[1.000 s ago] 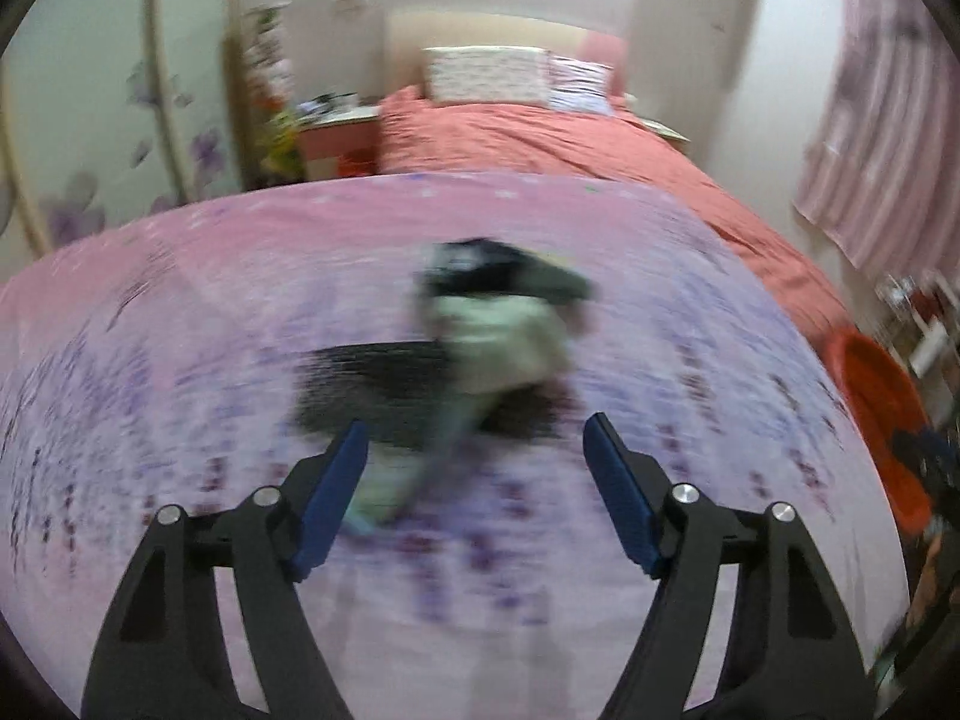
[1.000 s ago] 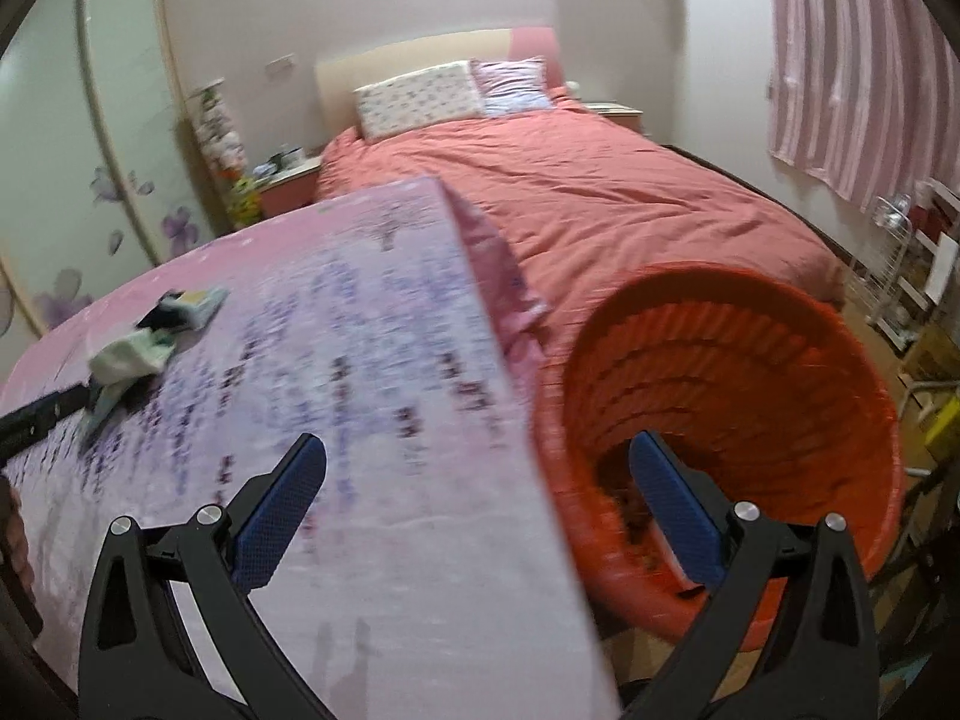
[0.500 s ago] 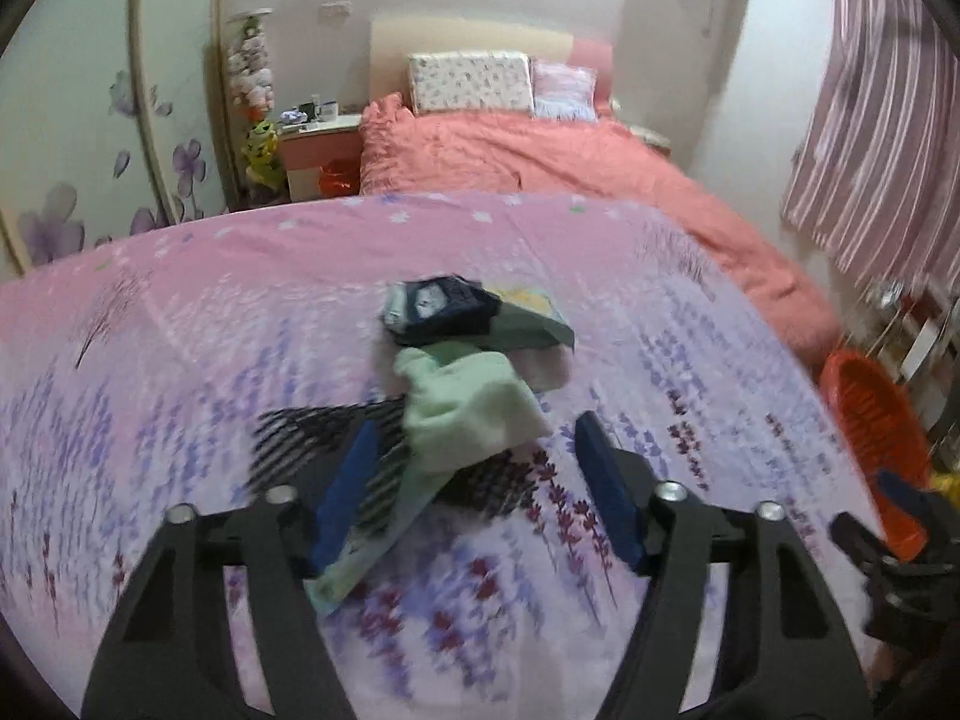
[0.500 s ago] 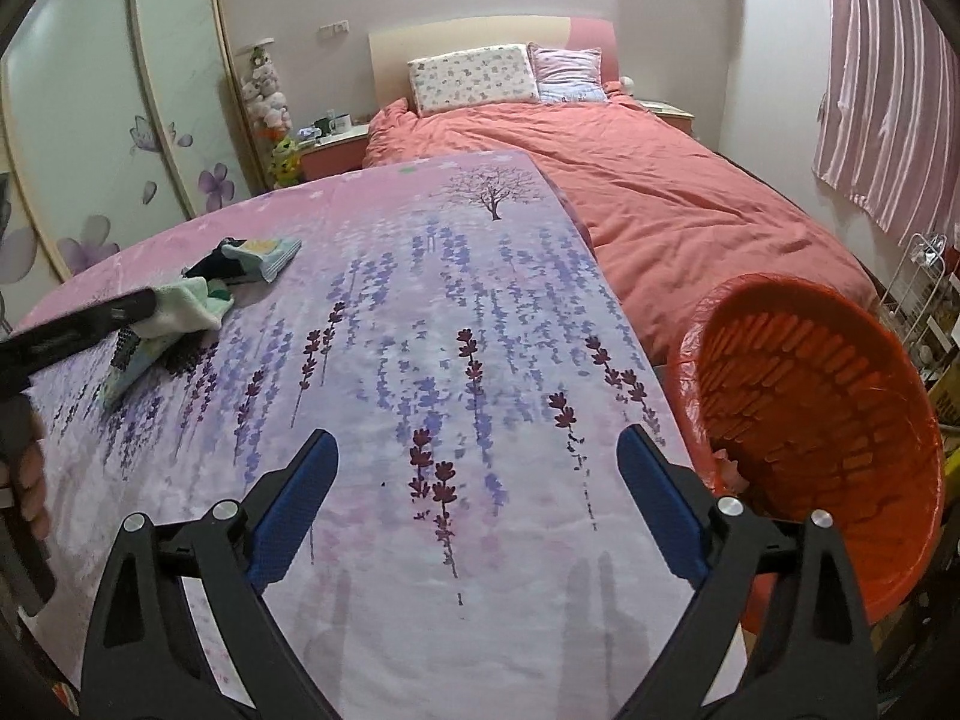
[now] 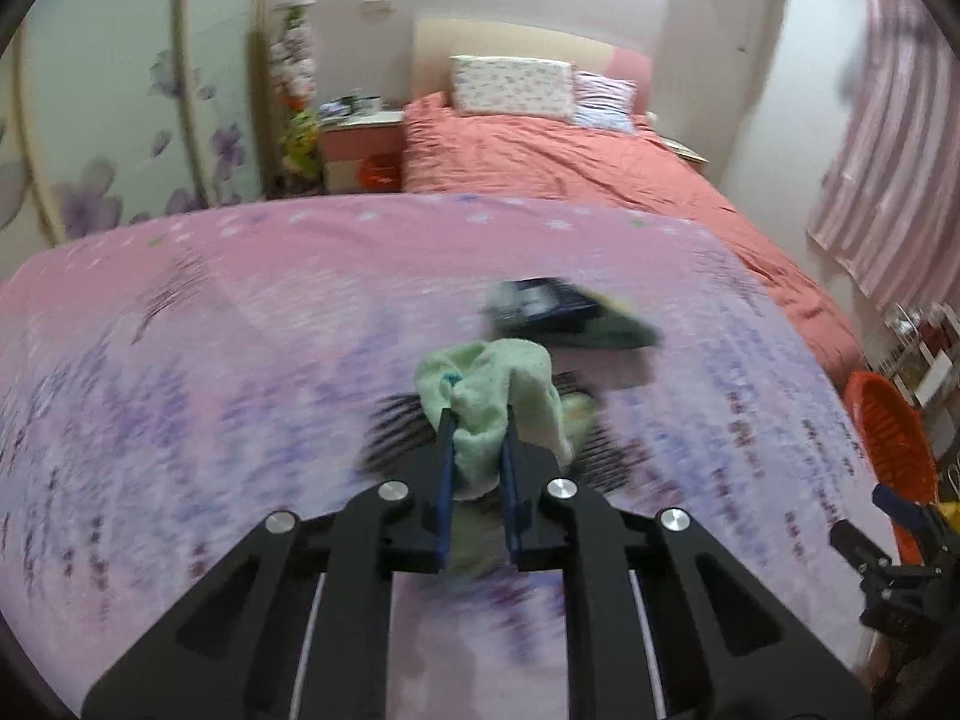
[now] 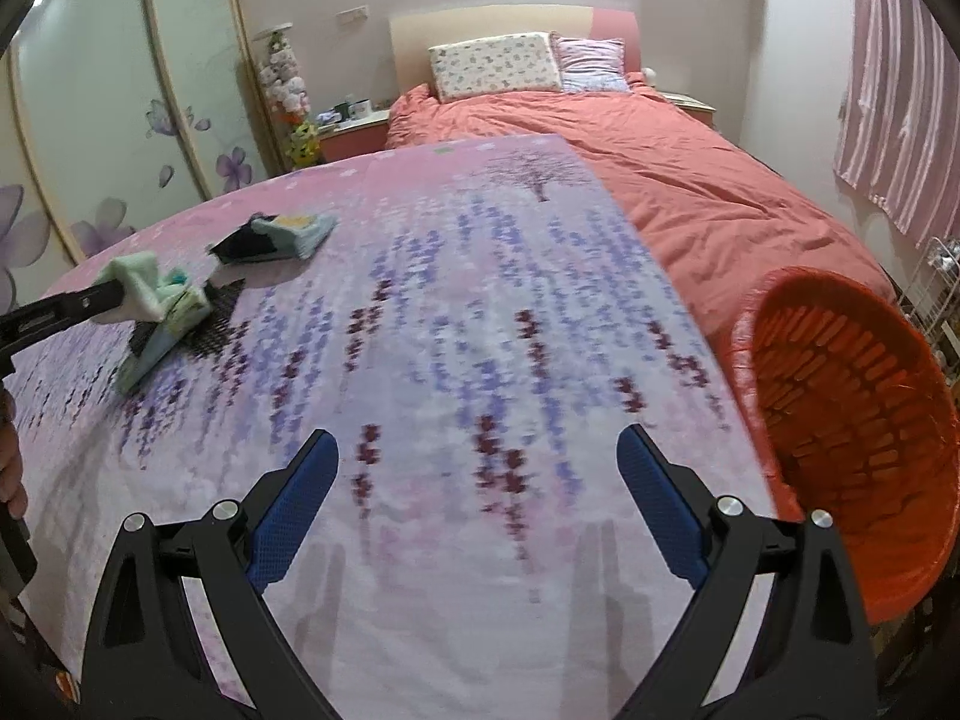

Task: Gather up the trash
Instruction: 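Grasp the light-green cloth with the left tool, then grasp the hand cream tube with the right tool while the left tool holds the green cloth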

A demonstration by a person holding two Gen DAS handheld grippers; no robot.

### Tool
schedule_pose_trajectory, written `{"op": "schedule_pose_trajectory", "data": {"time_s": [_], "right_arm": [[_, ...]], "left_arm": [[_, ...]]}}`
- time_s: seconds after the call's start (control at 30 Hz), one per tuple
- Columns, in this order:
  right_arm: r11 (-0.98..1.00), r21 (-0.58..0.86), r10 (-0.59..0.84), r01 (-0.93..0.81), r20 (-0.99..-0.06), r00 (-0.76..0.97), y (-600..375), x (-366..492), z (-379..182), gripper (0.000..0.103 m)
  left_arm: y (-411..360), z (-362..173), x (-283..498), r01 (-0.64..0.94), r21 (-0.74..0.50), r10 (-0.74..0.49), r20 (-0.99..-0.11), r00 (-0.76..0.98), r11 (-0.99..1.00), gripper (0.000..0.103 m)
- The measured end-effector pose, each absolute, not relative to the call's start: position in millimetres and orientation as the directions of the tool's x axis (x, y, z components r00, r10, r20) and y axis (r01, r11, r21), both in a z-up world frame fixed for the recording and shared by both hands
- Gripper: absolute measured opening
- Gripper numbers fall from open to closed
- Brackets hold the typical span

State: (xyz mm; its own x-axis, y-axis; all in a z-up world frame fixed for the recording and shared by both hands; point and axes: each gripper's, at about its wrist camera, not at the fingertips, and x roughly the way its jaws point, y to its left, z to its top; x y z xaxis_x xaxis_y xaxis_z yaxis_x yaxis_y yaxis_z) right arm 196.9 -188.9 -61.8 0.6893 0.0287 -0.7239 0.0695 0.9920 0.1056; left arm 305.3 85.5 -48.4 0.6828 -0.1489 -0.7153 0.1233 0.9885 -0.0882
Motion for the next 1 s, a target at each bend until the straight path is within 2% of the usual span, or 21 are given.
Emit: {"op": "schedule_pose_trajectory", "data": {"time_s": [0.27, 0.37, 0.57, 0.63, 0.77, 1.0], "right_arm": [[0.995, 0.097, 0.072, -0.003, -0.723, 0.687, -149, 203, -60, 0.093], [0.993, 0.112, 0.102, -0.031, -0.723, 0.683, -129, 208, -58, 0.093], [0.985, 0.154, 0.164, -0.074, -0.730, 0.664, -90, 219, -58, 0.089], [0.980, 0.176, 0.192, -0.092, -0.731, 0.654, -70, 225, -58, 0.089], [0.974, 0.193, 0.225, -0.120, -0.732, 0.643, -35, 238, -59, 0.089], [0.978, 0.184, 0.202, -0.096, -0.747, 0.634, 6, 268, -62, 0.089]], "left_arm": [[162, -71, 299, -0.041, 0.000, 0.027, -0.755, 0.655, 0.999, 0.016], [178, -79, 301, -0.081, 0.021, 0.068, -0.763, 0.643, 0.997, 0.025], [193, -87, 303, -0.096, -0.024, 0.042, -0.776, 0.630, 0.995, 0.033], [200, -89, 303, -0.108, -0.055, 0.025, -0.779, 0.627, 0.993, 0.039], [209, -89, 300, -0.106, -0.109, -0.017, -0.773, 0.634, 0.988, 0.039], [207, -89, 298, -0.103, -0.114, -0.023, -0.774, 0.633, 0.988, 0.041]]}}
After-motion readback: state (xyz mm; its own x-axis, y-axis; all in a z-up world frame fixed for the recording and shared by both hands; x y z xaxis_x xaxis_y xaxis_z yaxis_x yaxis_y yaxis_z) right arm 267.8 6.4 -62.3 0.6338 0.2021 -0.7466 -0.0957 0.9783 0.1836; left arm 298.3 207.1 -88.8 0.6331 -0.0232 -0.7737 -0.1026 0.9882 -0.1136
